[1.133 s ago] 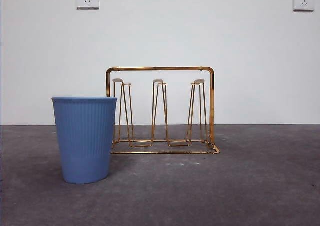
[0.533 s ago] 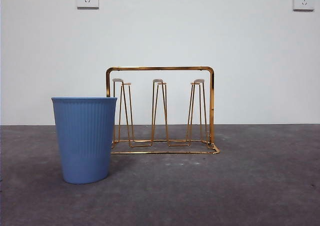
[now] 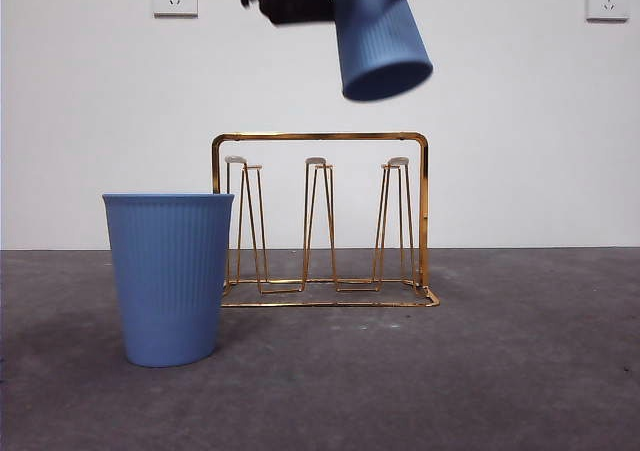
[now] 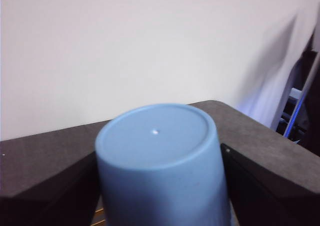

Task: Pick up cup 1,put cup 1 in the cup rack,pick up cup 2,put cup 2 in the cup rack

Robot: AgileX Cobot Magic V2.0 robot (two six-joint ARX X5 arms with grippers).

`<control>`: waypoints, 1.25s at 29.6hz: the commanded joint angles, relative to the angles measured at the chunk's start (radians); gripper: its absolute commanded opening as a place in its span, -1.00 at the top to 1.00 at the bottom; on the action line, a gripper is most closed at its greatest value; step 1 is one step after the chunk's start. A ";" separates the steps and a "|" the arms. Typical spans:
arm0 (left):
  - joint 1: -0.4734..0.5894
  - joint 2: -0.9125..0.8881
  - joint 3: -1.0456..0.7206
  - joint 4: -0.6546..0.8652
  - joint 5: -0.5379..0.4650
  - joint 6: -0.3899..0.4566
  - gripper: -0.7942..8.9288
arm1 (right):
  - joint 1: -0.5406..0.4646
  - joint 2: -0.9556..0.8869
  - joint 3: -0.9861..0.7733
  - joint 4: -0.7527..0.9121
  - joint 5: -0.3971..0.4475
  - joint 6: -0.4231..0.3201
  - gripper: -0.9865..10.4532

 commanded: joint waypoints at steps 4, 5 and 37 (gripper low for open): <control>-0.003 0.087 0.017 0.064 -0.026 0.018 0.85 | 0.000 -0.001 -0.008 0.003 0.004 0.004 0.50; -0.003 0.103 0.025 0.064 -0.031 0.018 0.85 | 0.000 -0.001 -0.008 0.002 0.004 0.004 0.50; -0.008 0.337 0.101 -0.050 -0.059 -0.002 0.85 | 0.000 -0.001 -0.008 -0.035 0.005 -0.010 0.50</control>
